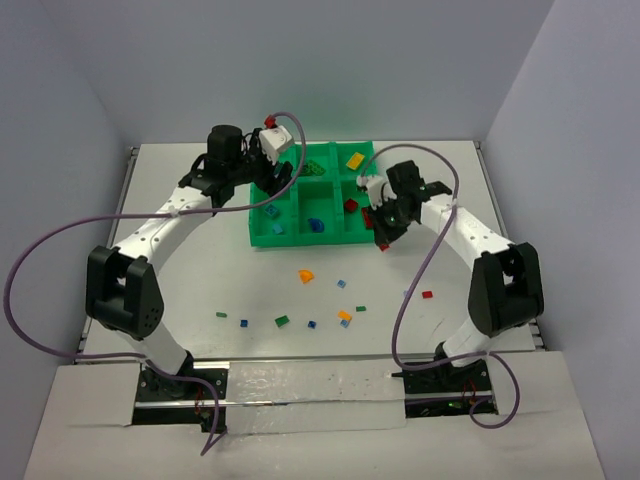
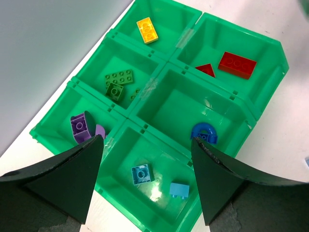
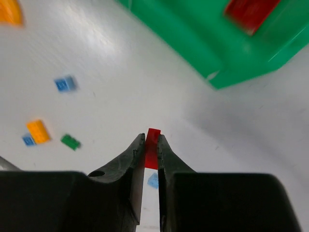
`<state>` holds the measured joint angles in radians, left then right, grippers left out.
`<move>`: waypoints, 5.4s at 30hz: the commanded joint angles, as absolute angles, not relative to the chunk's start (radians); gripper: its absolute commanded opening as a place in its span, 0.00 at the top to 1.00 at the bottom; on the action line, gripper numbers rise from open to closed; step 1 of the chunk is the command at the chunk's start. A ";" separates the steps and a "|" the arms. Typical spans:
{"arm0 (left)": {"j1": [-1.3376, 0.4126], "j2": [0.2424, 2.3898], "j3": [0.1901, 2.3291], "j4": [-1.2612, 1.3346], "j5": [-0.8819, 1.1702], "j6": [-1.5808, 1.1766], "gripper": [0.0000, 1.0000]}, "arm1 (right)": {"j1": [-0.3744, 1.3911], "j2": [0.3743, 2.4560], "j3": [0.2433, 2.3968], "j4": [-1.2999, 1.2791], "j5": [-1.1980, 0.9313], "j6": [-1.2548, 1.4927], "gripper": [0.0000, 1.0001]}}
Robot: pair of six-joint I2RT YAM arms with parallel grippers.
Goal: Sort the legos into containers by color
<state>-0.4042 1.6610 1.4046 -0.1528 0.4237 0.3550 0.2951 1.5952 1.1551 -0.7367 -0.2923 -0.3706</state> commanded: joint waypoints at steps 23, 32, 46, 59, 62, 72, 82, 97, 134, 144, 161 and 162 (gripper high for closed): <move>-0.390 1.578 1.376 -0.069 0.374 0.321 0.12 | 0.197 1.728 1.550 -0.662 -0.403 -0.473 0.28; -0.385 1.582 1.348 -0.044 0.422 0.346 0.12 | 0.017 1.465 1.213 -1.042 -0.434 -1.112 0.28; -0.376 1.596 1.372 -0.084 0.431 0.381 0.12 | -0.021 1.466 0.924 -0.996 -0.298 -1.584 0.33; -0.374 1.573 1.341 -0.087 0.405 0.364 0.12 | -0.021 1.485 0.835 -0.867 -0.284 -1.692 0.32; -0.374 1.578 1.343 -0.088 0.401 0.365 0.12 | -0.022 1.489 0.817 -0.854 -0.278 -1.715 0.32; -0.374 1.588 1.348 -0.106 0.402 0.373 0.12 | -0.016 1.468 0.781 -0.923 -0.297 -1.755 0.32; -0.374 1.609 1.369 -0.116 0.406 0.371 0.12 | -0.005 1.456 0.773 -0.967 -0.339 -1.728 0.34; -0.374 1.630 1.393 -0.128 0.397 0.363 0.11 | -0.005 1.488 0.793 -0.930 -0.347 -1.678 0.81; -0.281 1.625 1.419 -0.308 0.371 0.095 0.01 | 0.234 1.977 1.684 -0.443 -0.613 -0.520 1.00; -0.227 1.580 1.286 -0.357 0.566 0.274 0.07 | 0.233 1.997 1.659 -0.442 -0.554 -0.506 0.71; -0.214 1.522 1.100 -0.551 0.825 0.872 0.14 | 0.207 1.828 1.567 -0.349 -0.581 -0.391 0.24; -0.218 1.526 1.097 -0.556 0.831 0.891 0.14 | 0.197 1.807 1.563 -0.331 -0.595 -0.367 0.20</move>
